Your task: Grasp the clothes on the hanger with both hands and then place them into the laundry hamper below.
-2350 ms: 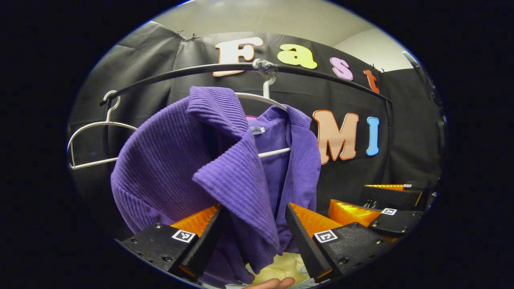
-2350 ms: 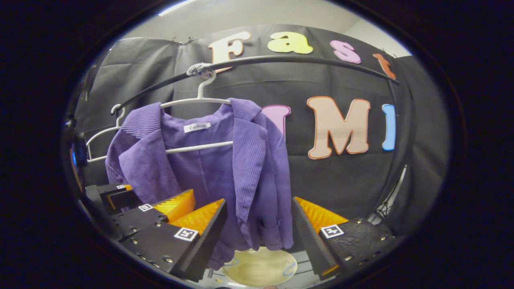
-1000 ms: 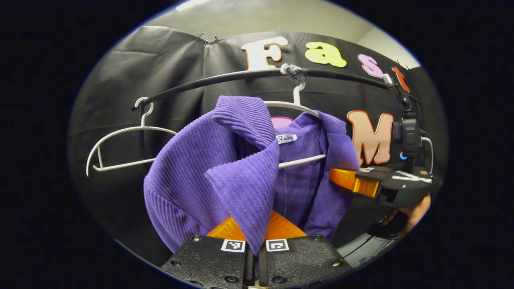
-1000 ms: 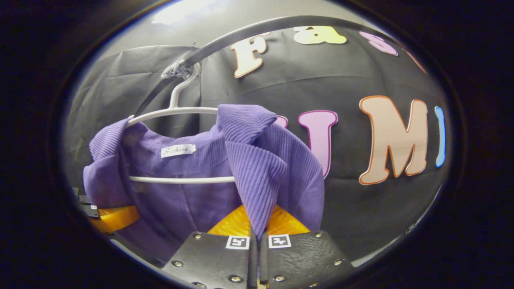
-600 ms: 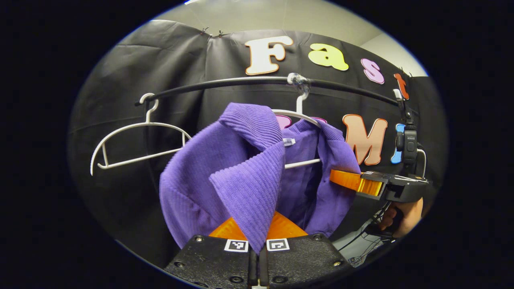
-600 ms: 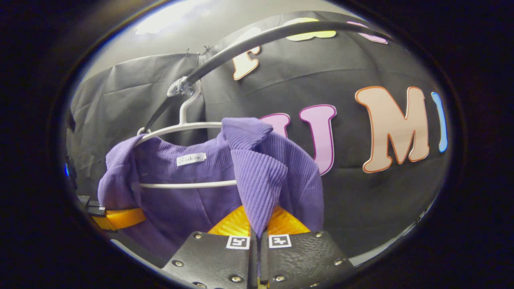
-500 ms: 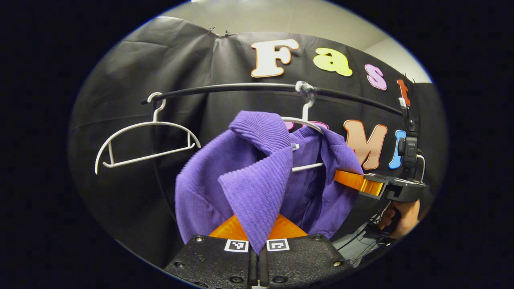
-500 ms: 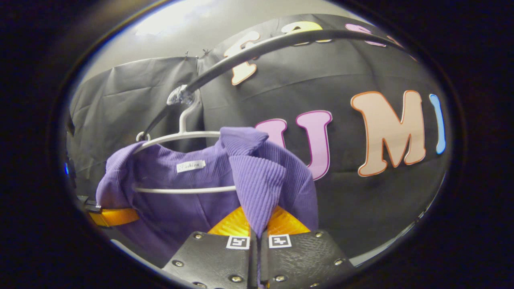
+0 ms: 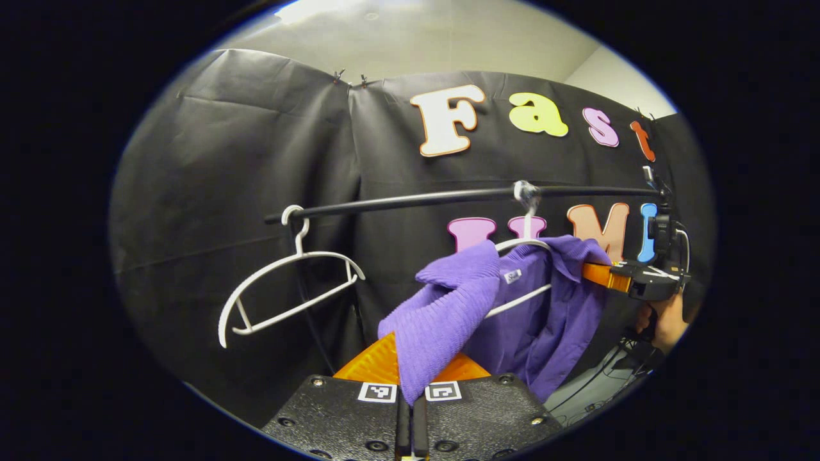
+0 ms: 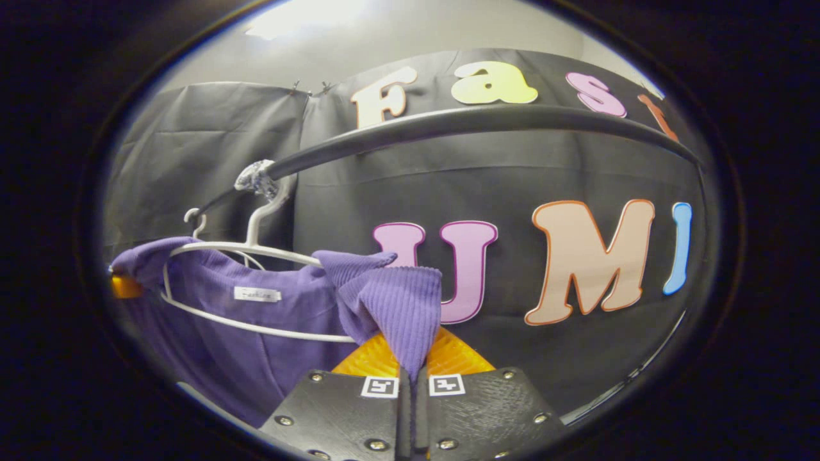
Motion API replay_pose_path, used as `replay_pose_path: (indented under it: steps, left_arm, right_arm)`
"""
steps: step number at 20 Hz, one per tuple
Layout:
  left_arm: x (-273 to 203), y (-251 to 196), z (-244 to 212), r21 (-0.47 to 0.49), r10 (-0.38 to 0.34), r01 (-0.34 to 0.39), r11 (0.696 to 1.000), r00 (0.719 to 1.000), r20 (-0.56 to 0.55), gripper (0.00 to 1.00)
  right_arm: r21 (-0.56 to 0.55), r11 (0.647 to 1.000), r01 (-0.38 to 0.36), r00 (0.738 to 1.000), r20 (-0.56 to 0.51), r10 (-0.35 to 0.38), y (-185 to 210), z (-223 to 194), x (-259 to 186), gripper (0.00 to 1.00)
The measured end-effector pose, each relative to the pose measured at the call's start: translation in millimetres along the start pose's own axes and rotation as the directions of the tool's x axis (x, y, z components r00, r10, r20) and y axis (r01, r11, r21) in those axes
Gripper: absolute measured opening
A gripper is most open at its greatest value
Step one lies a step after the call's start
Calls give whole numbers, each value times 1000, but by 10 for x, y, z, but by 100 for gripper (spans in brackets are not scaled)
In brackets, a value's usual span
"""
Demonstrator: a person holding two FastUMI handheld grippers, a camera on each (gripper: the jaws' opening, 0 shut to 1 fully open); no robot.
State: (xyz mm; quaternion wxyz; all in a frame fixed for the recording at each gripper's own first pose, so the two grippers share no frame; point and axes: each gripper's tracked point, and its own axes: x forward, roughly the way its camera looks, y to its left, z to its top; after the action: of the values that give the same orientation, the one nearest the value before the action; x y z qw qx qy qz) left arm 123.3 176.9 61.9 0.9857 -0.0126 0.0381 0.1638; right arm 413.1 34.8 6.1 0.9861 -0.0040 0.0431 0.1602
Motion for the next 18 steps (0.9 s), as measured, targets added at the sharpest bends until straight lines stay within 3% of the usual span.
replay_pose_path:
  steps: [10,18]
  left_arm:
    - [744,501,559,179,-39,15,984,990,136,2]
    - [1238,467,359,92,-118,108,990,986,119,1]
  right_arm:
    - [-22,990,138,989,54,-137,-151,121,354,3]
    - [-3,972,235,968,95,-234,-373,185,651,3]
